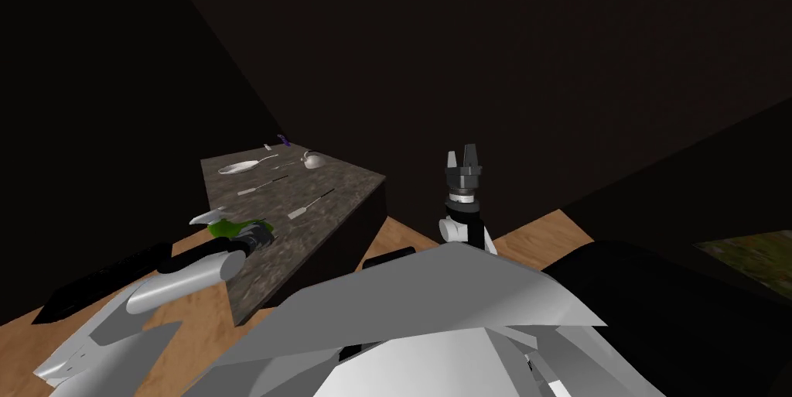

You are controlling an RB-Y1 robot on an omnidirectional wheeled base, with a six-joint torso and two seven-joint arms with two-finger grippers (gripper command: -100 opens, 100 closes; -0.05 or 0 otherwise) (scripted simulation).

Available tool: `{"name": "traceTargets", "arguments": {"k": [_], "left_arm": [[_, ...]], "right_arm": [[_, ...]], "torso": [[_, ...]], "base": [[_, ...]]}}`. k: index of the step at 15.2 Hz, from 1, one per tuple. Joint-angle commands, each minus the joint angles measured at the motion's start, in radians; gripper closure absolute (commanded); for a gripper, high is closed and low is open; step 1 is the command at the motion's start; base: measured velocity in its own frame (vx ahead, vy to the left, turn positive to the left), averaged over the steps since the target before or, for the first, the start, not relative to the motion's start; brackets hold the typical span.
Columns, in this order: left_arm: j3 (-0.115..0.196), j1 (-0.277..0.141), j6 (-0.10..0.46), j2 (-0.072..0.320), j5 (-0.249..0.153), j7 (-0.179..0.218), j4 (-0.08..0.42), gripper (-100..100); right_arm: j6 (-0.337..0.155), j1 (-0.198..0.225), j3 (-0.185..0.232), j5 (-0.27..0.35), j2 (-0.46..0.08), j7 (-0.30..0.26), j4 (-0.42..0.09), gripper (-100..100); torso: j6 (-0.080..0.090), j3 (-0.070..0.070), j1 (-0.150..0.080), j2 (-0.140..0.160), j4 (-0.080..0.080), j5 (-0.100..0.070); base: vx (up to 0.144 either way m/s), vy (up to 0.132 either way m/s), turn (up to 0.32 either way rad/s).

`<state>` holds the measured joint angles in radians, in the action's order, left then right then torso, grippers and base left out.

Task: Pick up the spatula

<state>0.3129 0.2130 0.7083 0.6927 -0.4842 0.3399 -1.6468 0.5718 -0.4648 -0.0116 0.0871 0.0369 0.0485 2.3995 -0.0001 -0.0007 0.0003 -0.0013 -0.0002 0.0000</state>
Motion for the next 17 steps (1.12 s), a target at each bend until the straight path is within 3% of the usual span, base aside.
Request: {"name": "traceTargets", "arguments": {"k": [1,2,5,6,9,10,12,13,16,17], "left_arm": [[0.004,-0.004,0.039,0.007,-0.006,0.005,0.004,-100],[0.029,-0.019,0.069,0.03,-0.033,0.026,0.039,-100],[0.029,-0.019,0.109,0.03,-0.033,0.026,0.039,-100],[0.053,-0.033,0.143,0.052,-0.06,0.047,0.074,-100],[0.053,-0.033,0.177,0.052,-0.06,0.047,0.074,-100],[0.078,-0.046,0.213,0.073,-0.086,0.067,0.109,-100],[0.078,-0.046,0.245,0.073,-0.086,0.067,0.109,-100],[0.102,-0.059,0.272,0.093,-0.112,0.087,0.145,-100],[0.102,-0.059,0.311,0.093,-0.112,0.087,0.145,-100],[0.126,-0.07,0.347,0.112,-0.136,0.107,0.18,-100]], "right_arm": [[0.0,0.0,0.0,0.0,0.0,0.0,0.0,0],[0.0,0.0,0.0,0.0,0.0,0.0,0.0,0],[0.0,0.0,0.0,0.0,0.0,0.0,0.0,0],[0.0,0.0,0.0,0.0,0.0,0.0,0.0,0],[0.0,0.0,0.0,0.0,0.0,0.0,0.0,0],[0.0,0.0,0.0,0.0,0.0,0.0,0.0,0],[0.0,0.0,0.0,0.0,0.0,0.0,0.0,0],[0.0,0.0,0.0,0.0,0.0,0.0,0.0,0],[0.0,0.0,0.0,0.0,0.0,0.0,0.0,0],[0.0,0.0,0.0,0.0,0.0,0.0,0.0,0]], "torso": [[0.0,0.0,0.0,0.0,0.0,0.0],[0.0,0.0,0.0,0.0,0.0,0.0],[0.0,0.0,0.0,0.0,0.0,0.0],[0.0,0.0,0.001,0.0,0.0,0.0],[0.0,0.0,0.001,0.0,0.0,0.0],[-0.001,0.0,0.001,0.0,0.0,0.0],[0.001,0.0,0.001,-0.001,0.0,0.0],[0.0,0.0,0.001,-0.001,0.0,0.0],[0.0,-0.001,0.002,-0.001,0.0,0.0],[0.0,0.0,0.001,-0.001,0.0,0.0]], "base": [[0.008,-0.003,0.028],[0.017,-0.012,-0.189],[0.015,-0.002,-0.15],[0.016,-0.007,-0.235],[0.019,0.001,-0.127],[0.022,-0.002,-0.182],[0.024,0.005,-0.199],[0.031,0.007,-0.234],[0.027,0.013,-0.127],[0.03,0.008,-0.182]]}}
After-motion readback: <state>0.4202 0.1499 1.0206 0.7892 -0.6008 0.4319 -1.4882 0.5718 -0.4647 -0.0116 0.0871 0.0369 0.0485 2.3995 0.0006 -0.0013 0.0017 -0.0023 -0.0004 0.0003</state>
